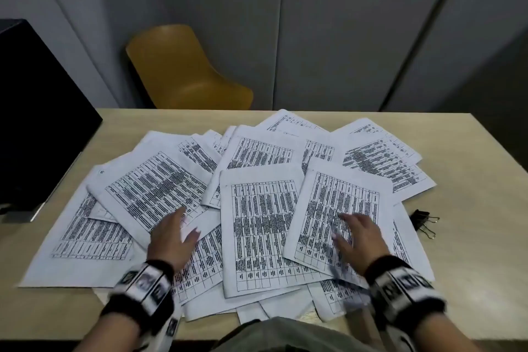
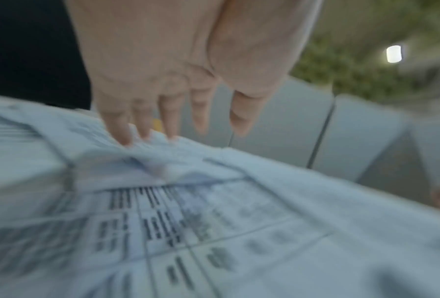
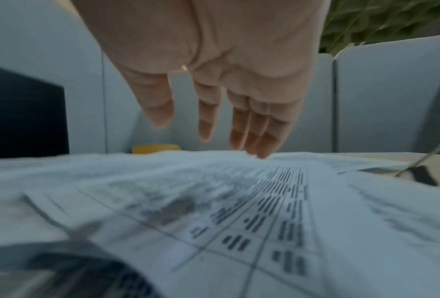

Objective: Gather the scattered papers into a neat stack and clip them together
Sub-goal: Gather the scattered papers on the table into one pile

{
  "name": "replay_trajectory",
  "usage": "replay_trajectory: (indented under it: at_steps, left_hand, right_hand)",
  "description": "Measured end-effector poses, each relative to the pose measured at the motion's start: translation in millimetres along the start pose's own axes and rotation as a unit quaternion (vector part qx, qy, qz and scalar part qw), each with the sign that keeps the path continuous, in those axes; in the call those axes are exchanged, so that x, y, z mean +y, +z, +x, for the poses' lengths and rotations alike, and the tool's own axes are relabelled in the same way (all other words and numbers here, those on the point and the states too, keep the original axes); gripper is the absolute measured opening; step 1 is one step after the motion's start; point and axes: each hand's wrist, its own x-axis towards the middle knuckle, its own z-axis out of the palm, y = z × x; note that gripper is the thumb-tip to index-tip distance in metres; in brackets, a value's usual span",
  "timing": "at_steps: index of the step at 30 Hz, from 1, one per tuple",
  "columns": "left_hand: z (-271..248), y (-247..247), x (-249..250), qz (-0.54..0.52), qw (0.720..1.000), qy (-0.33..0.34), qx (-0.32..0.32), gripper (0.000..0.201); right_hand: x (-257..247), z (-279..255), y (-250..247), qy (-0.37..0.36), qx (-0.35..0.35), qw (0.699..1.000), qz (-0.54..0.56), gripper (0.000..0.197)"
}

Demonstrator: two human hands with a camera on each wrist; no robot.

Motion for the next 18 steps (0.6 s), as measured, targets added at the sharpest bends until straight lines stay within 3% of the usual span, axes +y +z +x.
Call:
replay_trajectory:
  at_steps: [2, 4, 8, 10, 12, 13, 14, 16, 18]
  left_hand:
    - [13, 11, 7, 0.112, 0.992, -0.051, -0.016, 0.073]
    - [18, 24, 18, 0.149, 0.984, -0.073, -0.07, 0.076]
    - [14, 45, 21, 0.173, 0.979, 0.023, -0.102, 0.077]
    - [13, 44, 18, 0.129, 0.987, 0.067, -0.067, 0.076]
    - [17, 38, 14, 0.081, 0.993, 0.079, 0.039, 0.077]
    - [21, 33, 12, 0.081, 0.993, 0.052, 0.067, 0.077]
    - [25, 29, 10, 0.094, 0.994, 0.008, 0.064, 0.077]
    - [29, 28, 7, 0.133, 0.989, -0.065, -0.005, 0.078]
    - [28, 36, 11, 0.166, 0.983, -0.056, -0.048, 0.078]
  right_hand:
    - [-14, 14, 11, 0.048, -0.034, 0.997, -0.044, 0.057]
    - [-29, 21, 29, 0.028, -0.082, 0.993, -0.076, 0.06]
    - [-51, 7, 51, -0.071, -0.17, 0.977, -0.111, 0.079]
    - [-55, 6, 52, -0.102, -0.179, 0.974, -0.093, 0.095]
    - [-48, 14, 46, -0.071, -0.092, 0.992, -0.051, 0.077]
    - [-41, 18, 40, -0.022, -0.052, 0.997, -0.045, 0.067]
    - [-33, 24, 36, 0.031, -0.038, 0.997, -0.056, 0.064]
    - [-24, 30, 30, 0.098, -0.069, 0.989, -0.086, 0.064]
    - [-28, 33, 34, 0.066, -0.102, 0.989, -0.09, 0.062]
